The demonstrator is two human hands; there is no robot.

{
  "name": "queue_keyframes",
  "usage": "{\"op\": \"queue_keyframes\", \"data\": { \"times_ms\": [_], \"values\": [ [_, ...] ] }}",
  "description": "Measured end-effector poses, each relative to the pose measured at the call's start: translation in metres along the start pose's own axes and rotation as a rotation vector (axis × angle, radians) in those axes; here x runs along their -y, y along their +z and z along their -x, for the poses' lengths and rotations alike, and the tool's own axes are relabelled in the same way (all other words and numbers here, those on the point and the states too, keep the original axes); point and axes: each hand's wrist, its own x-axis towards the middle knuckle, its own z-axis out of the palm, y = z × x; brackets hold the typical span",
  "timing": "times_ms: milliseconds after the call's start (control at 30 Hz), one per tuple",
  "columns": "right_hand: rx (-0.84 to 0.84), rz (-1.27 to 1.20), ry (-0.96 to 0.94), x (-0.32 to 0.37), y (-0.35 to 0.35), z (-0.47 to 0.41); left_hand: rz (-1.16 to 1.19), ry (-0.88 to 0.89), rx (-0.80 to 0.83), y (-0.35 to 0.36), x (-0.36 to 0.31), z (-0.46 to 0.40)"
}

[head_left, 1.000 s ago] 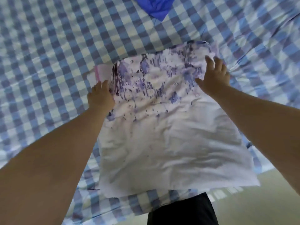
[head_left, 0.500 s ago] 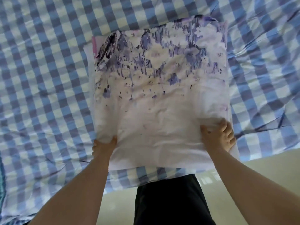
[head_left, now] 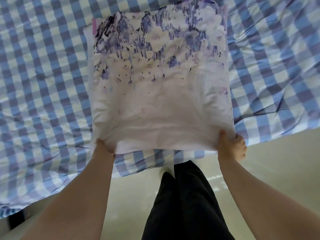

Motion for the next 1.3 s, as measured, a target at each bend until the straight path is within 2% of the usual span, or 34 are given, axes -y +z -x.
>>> {"op": "queue_keyframes", "data": {
  "times_ms": [167, 233, 300, 367, 433, 500, 567, 667, 733, 767, 833, 900, 1000, 1100, 1167, 1233, 1300],
  "values": [
    [0.203, -0.092, -0.092, -0.029, -0.017, 0.001, 0.163, -0.013, 0.113, -0.004, 0.001, 0.02],
    [0.229, -0.124, -0.226, -0.034, -0.023, 0.01, 0.188, 0.084, 0.128, -0.008, 0.003, 0.033],
    [0.239, -0.158, -0.368, -0.026, -0.032, 0.024, 0.16, 0.247, 0.079, -0.008, 0.004, 0.051],
    [0.168, -0.139, -0.539, -0.011, -0.051, 0.038, 0.187, 0.384, 0.064, -0.015, 0.005, 0.068],
    [0.009, -0.085, -0.662, -0.001, -0.077, 0.034, 0.239, 0.444, 0.078, -0.032, 0.005, 0.078],
    [-0.092, -0.04, -0.612, -0.009, -0.094, 0.014, 0.182, 0.434, 0.095, -0.05, 0.011, 0.076],
    [-0.043, 0.003, -0.449, -0.03, -0.09, -0.009, 0.086, 0.33, 0.155, -0.063, 0.028, 0.07],
    [0.122, -0.27, 0.03, -0.059, -0.068, -0.021, 0.001, 0.087, 0.195, -0.07, 0.065, 0.053],
    [0.328, -0.495, 0.318, -0.073, -0.053, -0.015, 0.01, -0.013, 0.25, -0.07, 0.086, 0.046],
    [0.459, -0.612, 0.4, -0.079, -0.046, -0.01, -0.014, -0.009, 0.295, -0.066, 0.092, 0.045],
    [0.69, -0.8, 0.431, -0.081, -0.031, 0.0, -0.012, 0.017, 0.372, -0.054, 0.098, 0.047],
    [0.792, -0.913, 0.404, -0.07, -0.02, 0.009, 0.038, 0.011, 0.406, -0.042, 0.097, 0.048],
    [0.741, -0.997, 0.441, -0.052, -0.009, 0.018, 0.124, 0.027, 0.416, -0.031, 0.087, 0.049],
    [0.643, -1.027, 0.498, -0.04, -0.007, 0.019, 0.22, 0.047, 0.302, -0.02, 0.077, 0.047],
    [0.618, -1.077, 0.528, -0.028, -0.012, 0.02, 0.265, 0.057, 0.295, -0.011, 0.068, 0.053],
    [0.602, -1.152, 0.471, -0.011, -0.026, 0.026, 0.321, 0.14, 0.296, -0.01, 0.06, 0.063],
    [0.505, -1.158, 0.279, 0.008, -0.05, 0.038, 0.313, 0.35, 0.206, -0.017, 0.057, 0.077]
  ]
}}
